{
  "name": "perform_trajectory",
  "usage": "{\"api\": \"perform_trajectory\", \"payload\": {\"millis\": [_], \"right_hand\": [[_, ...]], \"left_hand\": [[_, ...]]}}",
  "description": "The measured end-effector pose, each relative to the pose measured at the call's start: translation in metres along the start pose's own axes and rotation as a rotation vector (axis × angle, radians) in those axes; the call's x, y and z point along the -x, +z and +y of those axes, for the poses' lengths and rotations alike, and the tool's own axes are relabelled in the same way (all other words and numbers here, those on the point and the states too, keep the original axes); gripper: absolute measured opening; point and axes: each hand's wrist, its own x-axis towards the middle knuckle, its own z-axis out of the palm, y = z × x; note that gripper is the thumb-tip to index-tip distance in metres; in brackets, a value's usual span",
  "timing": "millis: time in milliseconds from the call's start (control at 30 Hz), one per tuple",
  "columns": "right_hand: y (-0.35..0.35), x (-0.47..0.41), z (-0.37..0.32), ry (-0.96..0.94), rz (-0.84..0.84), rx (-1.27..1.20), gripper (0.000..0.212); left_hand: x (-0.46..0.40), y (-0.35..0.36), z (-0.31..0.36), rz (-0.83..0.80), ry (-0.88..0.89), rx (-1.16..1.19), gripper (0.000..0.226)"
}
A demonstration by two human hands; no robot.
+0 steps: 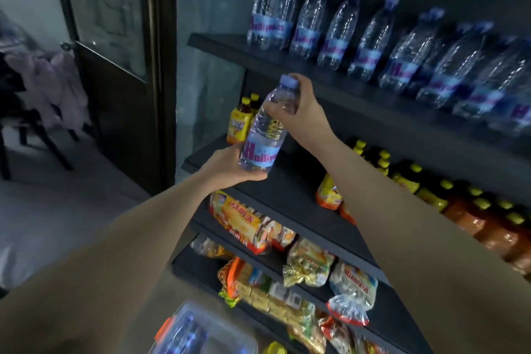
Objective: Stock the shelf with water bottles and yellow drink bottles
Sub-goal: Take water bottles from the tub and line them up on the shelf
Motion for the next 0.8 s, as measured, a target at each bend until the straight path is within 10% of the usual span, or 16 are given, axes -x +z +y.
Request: {"api": "perform_trajectory", "payload": {"millis": [367, 600, 800], "right_hand": [[-0.037, -0.087, -0.032, 0.023, -0.055, 0.149, 0.101], [-0.086, -0.188, -0.065, 0.01, 0.168, 0.035, 0.073], [-0.083, -0.248, -0.049, 0.178, 0.376, 0.222, 0.094]], "left_hand": [[-0.072, -0.069, 0.057, -0.046, 0.211, -0.253, 0.065], [-0.171, -0.191, 0.087, 0.153, 0.311, -0.32, 0.051], [-0.262, -0.223, 0.053, 0.255, 0.172, -0.294, 0.068]]}}
